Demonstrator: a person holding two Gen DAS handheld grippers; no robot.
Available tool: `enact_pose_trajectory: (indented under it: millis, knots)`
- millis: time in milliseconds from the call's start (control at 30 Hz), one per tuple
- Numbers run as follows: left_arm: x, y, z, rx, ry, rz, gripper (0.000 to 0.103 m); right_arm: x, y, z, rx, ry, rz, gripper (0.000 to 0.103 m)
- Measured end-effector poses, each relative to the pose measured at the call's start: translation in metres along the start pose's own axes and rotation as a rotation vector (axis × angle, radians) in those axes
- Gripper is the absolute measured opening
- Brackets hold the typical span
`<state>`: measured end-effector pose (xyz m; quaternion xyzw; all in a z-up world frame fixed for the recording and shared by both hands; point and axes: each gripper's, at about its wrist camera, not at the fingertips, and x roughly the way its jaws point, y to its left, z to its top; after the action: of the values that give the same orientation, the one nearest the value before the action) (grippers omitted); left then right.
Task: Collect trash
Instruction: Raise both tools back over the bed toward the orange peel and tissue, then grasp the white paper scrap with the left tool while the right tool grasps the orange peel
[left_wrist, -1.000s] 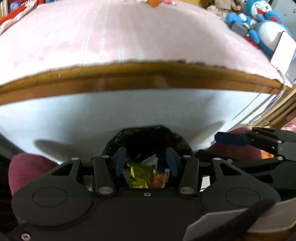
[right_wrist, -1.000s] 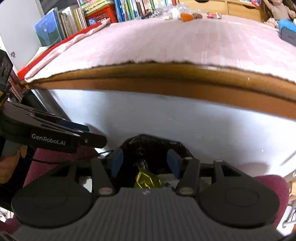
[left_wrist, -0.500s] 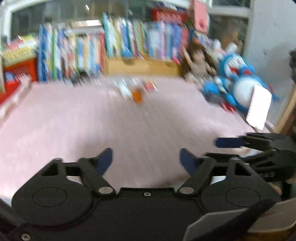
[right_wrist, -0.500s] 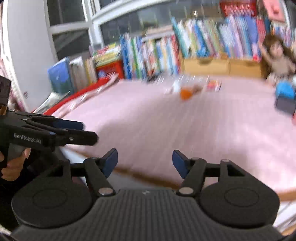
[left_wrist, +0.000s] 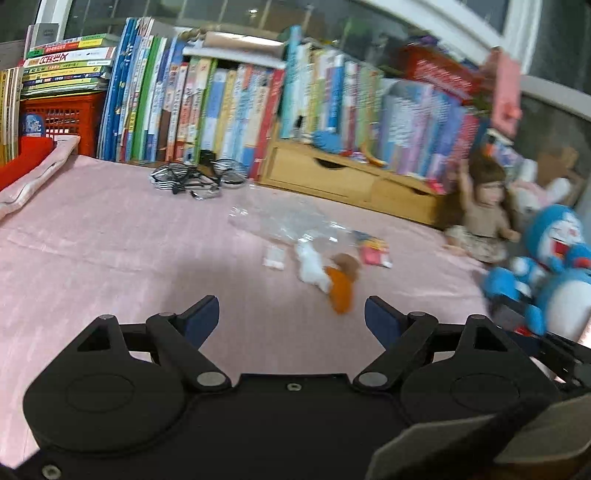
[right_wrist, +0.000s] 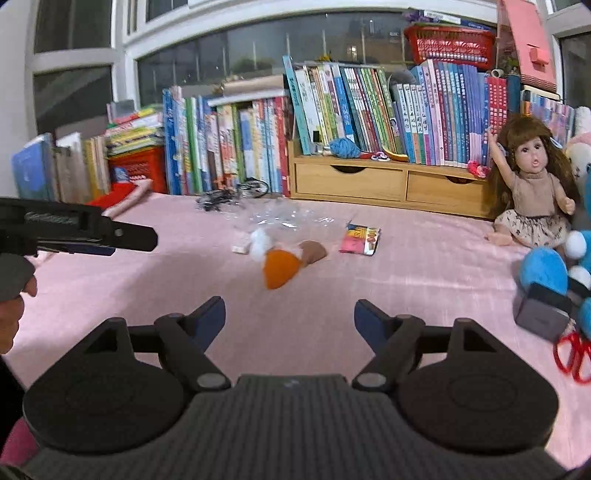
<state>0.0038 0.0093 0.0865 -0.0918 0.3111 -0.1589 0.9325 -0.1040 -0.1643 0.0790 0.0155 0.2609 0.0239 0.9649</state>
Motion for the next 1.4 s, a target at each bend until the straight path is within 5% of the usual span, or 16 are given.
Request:
enact_pose_trajectory:
  millis: [267, 967, 1267, 1400]
  knots:
    - [0.092, 0.01, 0.022, -0.014, 0.06, 0.16, 0.072, 0.067, -0.006, 0.02, 0.012, 0.051, 0.001, 0.084]
    - [0.176, 0.0, 0.027, 0.037, 0.084, 0.208, 0.057, 0.167, 0.005, 0.026, -0.022, 0.167, 0.069, 0.074]
    - [0.183, -0.013, 0.024, 0.046, 0.105, 0.12, 0.022, 0.172, 0.009, 0.025, -0.016, 0.151, 0.08, 0.048]
    - [0.182, -0.021, 0.024, 0.068, 0.11, 0.122, 0.011, 0.169, 0.009, 0.024, -0.007, 0.146, 0.086, 0.047]
